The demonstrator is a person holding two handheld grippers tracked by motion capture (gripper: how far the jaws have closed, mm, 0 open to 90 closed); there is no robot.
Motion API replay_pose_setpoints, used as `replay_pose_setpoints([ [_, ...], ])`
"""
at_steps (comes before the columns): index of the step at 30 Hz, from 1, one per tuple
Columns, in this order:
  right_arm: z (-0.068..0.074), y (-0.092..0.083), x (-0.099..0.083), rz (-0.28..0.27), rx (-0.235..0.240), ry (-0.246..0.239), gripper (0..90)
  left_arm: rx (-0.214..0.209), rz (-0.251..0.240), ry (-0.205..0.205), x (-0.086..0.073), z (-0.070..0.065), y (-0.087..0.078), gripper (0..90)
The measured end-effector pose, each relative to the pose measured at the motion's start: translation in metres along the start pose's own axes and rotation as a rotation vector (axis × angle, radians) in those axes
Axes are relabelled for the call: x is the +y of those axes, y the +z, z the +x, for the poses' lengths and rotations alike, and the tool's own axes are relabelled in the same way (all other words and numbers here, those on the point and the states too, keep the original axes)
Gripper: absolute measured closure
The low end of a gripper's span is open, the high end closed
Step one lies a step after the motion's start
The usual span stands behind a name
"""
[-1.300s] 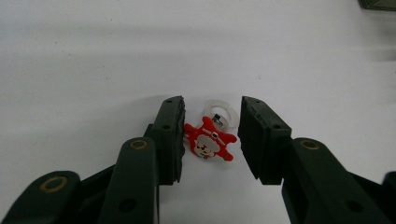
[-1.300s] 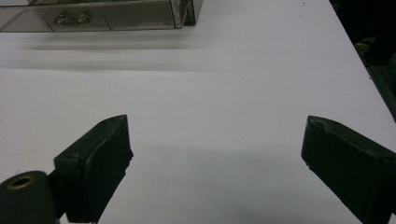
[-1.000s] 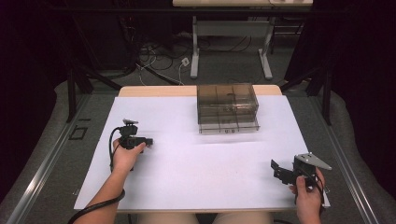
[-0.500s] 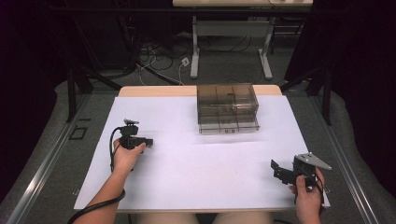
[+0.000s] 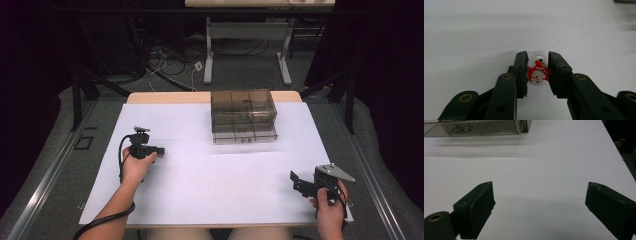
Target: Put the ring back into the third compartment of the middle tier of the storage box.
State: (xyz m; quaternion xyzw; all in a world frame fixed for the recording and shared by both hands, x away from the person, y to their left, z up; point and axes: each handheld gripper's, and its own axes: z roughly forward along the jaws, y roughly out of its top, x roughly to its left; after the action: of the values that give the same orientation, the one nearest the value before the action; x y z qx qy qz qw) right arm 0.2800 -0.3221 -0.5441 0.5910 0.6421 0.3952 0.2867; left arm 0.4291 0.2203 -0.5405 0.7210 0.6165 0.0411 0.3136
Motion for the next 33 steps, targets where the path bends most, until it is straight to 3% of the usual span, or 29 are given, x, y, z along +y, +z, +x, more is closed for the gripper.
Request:
replay_pose_setpoints([
  [7,0.0,0.0,0.0,-0.006,0.003,0.002,8.3,0.003,-0.023,0.001,0.002,-0.003,-0.002,69.5],
  [9,0.0,0.0,0.0,-0.008,0.004,0.002,8.3,-0.001,-0.005,0.009,0.004,-0.002,-0.004,69.5],
  [10,0.0,0.0,0.0,-0.006,0.006,0.002,8.3,0.003,-0.026,0.003,0.004,-0.004,-0.003,69.6],
  [12,0.0,0.0,0.0,-0.01,0.007,-0.005,8.3,0.0,-0.013,0.011,0.005,-0.003,-0.006,69.6],
  [15,0.001,0.0,0.0,-0.005,0.003,0.008,8.3,0.012,-0.037,0.006,0.006,-0.004,-0.006,69.6],
  [16,0.0,0.0,0.0,-0.008,0.005,0.002,8.3,-0.002,-0.021,0.01,0.007,-0.004,-0.008,69.6],
  [20,0.0,0.0,0.0,-0.006,0.002,0.006,8.3,0.005,-0.049,0.006,0.008,-0.005,-0.008,69.6],
  [22,0.0,0.0,0.0,-0.006,0.002,0.006,8.3,-0.002,-0.035,0.009,0.009,-0.005,-0.01,69.6],
  [23,0.0,0.0,0.0,-0.006,0.002,0.006,8.3,0.005,-0.06,0.004,0.009,-0.007,-0.009,69.6],
  [29,0.0,0.0,0.0,-0.006,0.002,0.009,8.3,0.001,-0.064,0.011,0.011,-0.009,-0.013,69.6],
  [30,0.0,0.0,0.0,-0.007,0.002,0.008,8.3,0.005,-0.09,0.008,0.011,-0.01,-0.013,69.7],
  [32,0.0,0.0,0.0,-0.008,0.002,0.004,8.3,0.0,-0.08,0.012,0.012,-0.01,-0.015,69.7],
  [33,0.0,0.0,0.0,-0.016,0.004,0.006,8.3,0.005,-0.098,0.012,0.012,-0.012,-0.016,69.7],
])
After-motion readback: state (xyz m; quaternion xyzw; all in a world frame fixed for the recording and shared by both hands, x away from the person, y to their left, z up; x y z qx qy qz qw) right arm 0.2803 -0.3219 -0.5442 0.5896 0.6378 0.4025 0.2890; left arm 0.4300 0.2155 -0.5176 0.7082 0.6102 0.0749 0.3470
